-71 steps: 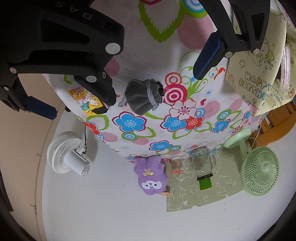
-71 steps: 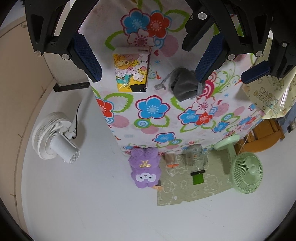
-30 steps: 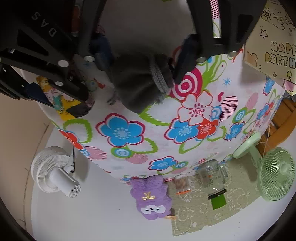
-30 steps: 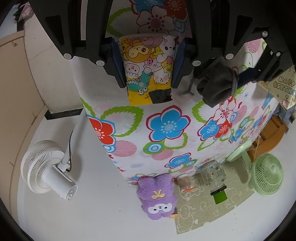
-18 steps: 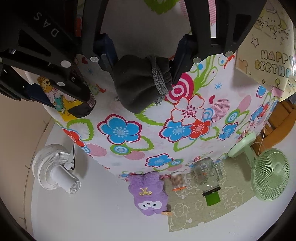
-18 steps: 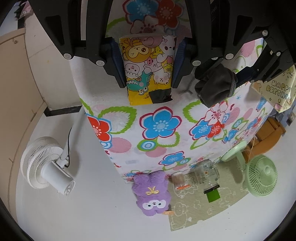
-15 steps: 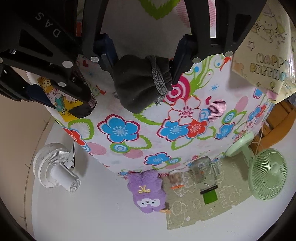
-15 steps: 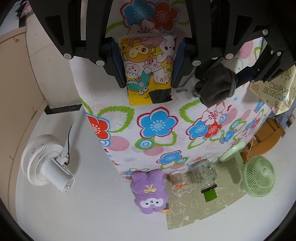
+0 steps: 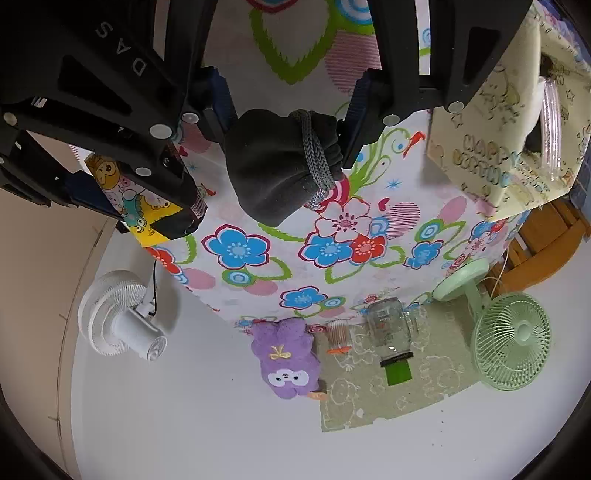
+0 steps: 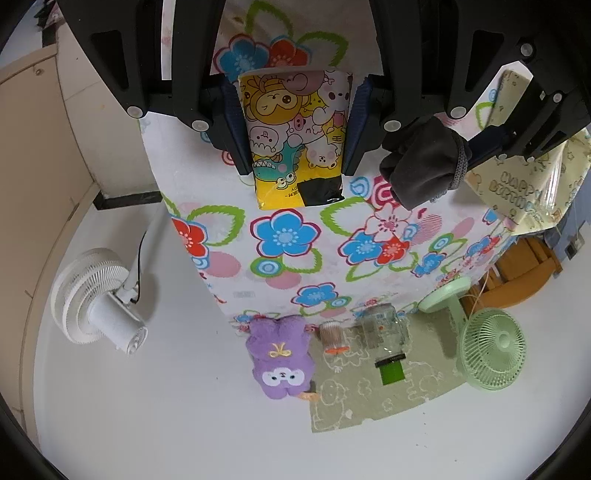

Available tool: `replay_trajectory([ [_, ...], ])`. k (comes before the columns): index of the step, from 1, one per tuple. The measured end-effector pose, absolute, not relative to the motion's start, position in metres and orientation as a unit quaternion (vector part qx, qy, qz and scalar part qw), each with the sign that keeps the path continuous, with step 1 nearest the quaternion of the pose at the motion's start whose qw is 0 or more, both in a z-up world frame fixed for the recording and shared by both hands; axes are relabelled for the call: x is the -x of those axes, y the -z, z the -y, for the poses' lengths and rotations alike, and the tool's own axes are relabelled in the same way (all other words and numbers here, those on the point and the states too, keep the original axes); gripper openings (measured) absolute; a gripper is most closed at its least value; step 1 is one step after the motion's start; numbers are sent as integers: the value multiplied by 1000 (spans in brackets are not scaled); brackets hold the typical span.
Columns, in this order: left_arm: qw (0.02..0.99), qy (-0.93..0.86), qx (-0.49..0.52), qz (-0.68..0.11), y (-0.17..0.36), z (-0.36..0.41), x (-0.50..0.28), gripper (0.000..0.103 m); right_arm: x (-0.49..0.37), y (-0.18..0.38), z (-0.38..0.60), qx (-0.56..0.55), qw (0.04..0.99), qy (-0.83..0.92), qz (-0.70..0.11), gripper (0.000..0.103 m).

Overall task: Organize soft objects
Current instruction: 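Lift and carry the grey cloth and tissue packet over the fabric box with both tools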

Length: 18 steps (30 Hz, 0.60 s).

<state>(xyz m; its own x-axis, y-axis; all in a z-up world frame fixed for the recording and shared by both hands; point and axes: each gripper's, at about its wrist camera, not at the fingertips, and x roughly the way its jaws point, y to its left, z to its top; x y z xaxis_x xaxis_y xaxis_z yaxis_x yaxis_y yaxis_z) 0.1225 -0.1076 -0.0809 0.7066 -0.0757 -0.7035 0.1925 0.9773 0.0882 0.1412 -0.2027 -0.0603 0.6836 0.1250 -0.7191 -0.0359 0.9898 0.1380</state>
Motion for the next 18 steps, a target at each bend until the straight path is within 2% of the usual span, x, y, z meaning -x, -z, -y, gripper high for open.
replay_trajectory([
  [18, 936, 67, -75, -336, 45, 78, -79, 53, -104, 20, 169, -47, 933, -50, -354, 52],
])
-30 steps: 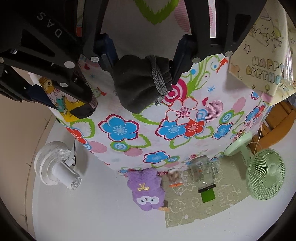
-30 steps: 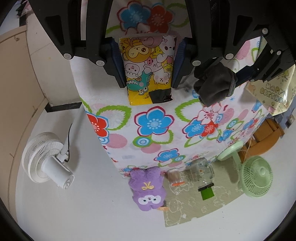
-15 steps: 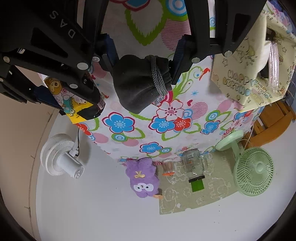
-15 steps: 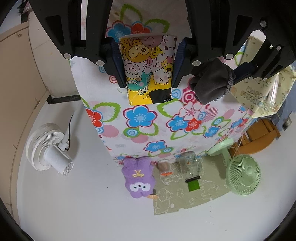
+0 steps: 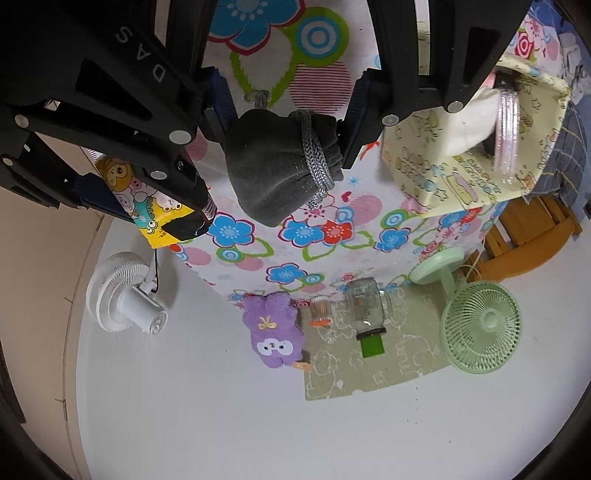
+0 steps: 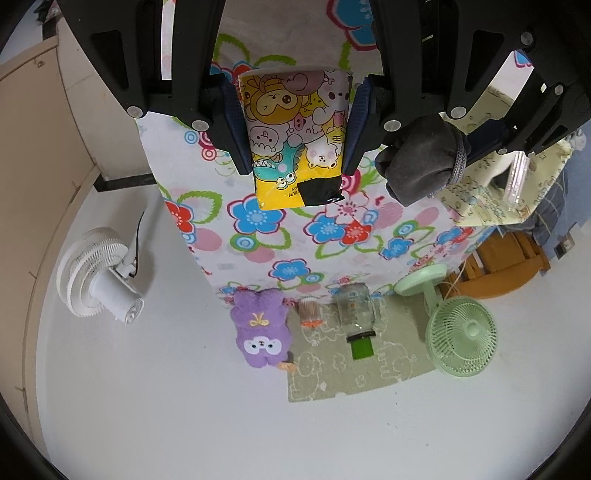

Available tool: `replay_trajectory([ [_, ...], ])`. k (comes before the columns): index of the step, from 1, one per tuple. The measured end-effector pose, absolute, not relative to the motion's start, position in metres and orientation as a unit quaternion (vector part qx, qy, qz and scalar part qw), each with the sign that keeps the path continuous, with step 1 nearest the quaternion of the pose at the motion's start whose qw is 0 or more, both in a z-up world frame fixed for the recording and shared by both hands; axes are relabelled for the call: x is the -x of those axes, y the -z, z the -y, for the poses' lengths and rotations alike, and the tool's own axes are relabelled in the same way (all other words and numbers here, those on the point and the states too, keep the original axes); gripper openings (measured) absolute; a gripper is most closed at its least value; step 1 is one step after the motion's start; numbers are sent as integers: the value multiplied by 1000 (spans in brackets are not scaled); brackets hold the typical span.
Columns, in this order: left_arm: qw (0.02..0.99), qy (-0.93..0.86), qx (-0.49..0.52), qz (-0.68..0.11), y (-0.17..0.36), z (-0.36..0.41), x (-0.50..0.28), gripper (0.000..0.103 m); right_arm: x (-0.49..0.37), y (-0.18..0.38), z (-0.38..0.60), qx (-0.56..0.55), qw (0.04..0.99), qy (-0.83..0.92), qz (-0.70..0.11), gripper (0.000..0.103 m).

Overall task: Organize soft objects
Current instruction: 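Lift and carry the grey cloth and tissue packet over the fabric box with both tools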

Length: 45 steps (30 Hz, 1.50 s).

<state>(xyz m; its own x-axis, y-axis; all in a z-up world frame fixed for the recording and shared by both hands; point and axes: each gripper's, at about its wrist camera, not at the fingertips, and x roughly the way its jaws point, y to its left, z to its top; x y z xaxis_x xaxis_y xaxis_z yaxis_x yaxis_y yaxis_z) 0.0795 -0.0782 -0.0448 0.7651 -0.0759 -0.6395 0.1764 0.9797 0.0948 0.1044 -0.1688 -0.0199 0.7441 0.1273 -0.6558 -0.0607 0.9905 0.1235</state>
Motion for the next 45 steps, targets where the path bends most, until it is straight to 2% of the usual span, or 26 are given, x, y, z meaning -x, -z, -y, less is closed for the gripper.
replay_trajectory([
  [28, 953, 63, -51, -291, -3, 35, -40, 53, -66, -38, 128, -22, 951, -54, -304, 52],
  [45, 960, 29, -47, -275, -13, -7, -35, 53, -68, -48, 85, -20, 952, -78, -295, 52],
])
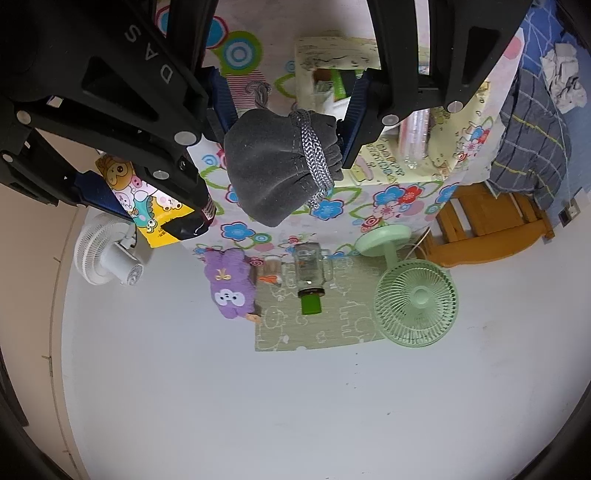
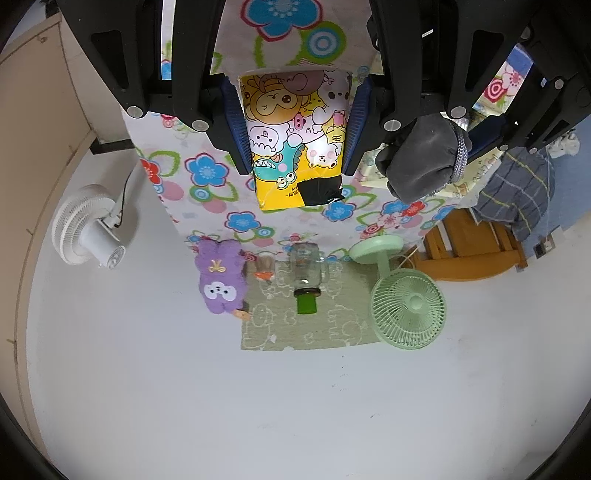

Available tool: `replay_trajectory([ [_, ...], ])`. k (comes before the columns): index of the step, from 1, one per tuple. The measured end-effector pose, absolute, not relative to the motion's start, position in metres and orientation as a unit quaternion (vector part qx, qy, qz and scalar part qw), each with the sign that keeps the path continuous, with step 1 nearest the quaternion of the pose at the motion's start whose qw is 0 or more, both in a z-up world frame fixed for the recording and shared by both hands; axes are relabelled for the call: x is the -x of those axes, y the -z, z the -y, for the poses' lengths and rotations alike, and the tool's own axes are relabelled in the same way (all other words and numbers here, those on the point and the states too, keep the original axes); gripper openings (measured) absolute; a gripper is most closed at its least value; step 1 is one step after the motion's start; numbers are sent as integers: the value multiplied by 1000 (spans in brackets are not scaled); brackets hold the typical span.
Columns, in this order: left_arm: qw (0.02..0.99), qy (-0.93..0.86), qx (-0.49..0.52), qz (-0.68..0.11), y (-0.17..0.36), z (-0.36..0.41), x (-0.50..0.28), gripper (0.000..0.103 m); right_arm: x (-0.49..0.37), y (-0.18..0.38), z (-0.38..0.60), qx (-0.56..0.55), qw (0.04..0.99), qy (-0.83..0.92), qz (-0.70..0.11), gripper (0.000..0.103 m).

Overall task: Organize soft objects
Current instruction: 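Lift and carry the grey cloth and tissue packet over the fabric box with both tools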

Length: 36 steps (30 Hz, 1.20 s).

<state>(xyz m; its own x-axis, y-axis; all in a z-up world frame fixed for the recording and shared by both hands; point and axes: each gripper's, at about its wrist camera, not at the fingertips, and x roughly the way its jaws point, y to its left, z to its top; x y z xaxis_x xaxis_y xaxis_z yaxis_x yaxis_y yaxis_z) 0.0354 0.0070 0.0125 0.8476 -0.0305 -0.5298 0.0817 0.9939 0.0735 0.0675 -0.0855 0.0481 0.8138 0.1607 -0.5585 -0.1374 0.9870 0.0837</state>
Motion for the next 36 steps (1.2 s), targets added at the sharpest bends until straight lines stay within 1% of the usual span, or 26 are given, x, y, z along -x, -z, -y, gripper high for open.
replay_trajectory([
  [18, 957, -10, -30, -287, -1, -52, -52, 53, -89, -37, 38, -18, 944, -118, -307, 52],
  [36, 942, -43, -10, -334, 26, -97, -81, 53, -118, -11, -7, -1, 929, -160, -335, 52],
])
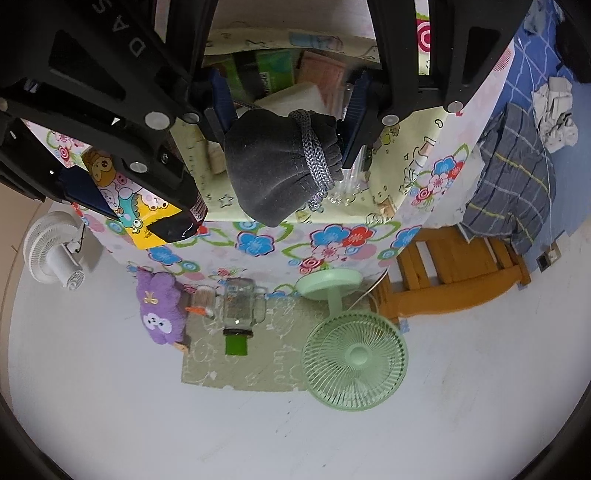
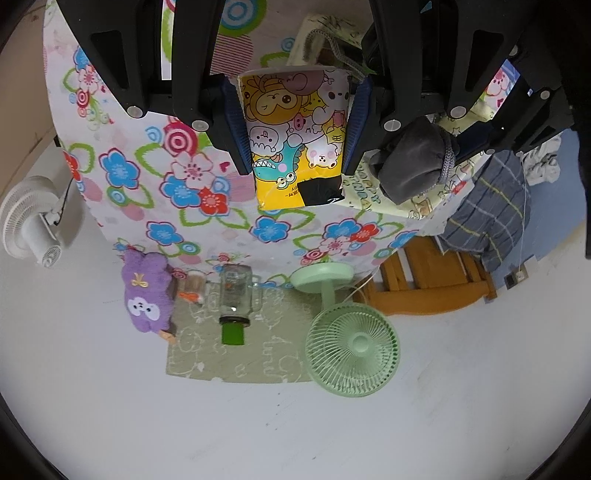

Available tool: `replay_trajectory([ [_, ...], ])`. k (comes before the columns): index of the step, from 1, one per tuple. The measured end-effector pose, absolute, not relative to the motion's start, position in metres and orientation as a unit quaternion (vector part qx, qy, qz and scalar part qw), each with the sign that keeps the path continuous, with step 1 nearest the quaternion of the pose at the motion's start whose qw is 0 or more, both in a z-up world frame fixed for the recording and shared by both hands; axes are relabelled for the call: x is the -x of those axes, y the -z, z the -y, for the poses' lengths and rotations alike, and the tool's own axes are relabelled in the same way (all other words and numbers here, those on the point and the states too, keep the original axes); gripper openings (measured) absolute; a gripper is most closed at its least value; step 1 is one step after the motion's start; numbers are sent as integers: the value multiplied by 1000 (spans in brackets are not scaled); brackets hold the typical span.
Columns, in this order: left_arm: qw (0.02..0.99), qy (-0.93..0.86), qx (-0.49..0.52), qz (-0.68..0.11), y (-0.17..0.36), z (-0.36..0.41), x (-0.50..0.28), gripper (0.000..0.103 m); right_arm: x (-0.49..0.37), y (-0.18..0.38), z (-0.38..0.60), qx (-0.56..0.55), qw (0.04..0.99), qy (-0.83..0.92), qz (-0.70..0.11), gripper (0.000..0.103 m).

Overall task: Organize soft objects
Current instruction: 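Lift and carry the grey cloth and tissue packet over the fabric box with both tools, then open the left tool to drop the grey cloth while the right tool drops the tissue packet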

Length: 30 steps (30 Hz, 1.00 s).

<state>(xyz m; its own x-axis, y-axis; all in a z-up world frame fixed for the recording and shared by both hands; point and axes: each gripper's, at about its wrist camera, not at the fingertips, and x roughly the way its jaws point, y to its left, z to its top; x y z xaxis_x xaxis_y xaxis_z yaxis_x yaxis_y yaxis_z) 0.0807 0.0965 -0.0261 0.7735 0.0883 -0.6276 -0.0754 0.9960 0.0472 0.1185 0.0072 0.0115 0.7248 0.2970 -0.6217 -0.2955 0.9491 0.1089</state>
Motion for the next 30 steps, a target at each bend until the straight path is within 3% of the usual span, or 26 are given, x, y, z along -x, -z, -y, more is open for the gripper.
replay_trajectory([
  [14, 927, -39, 22, -371, 47, -125, -90, 58, -131, 4, -37, 20, 918, -184, -351, 52],
  [30, 930, -66, 27, -360, 50, -147, -77, 86, -133, 17, -67, 27, 903, -212, -372, 52],
])
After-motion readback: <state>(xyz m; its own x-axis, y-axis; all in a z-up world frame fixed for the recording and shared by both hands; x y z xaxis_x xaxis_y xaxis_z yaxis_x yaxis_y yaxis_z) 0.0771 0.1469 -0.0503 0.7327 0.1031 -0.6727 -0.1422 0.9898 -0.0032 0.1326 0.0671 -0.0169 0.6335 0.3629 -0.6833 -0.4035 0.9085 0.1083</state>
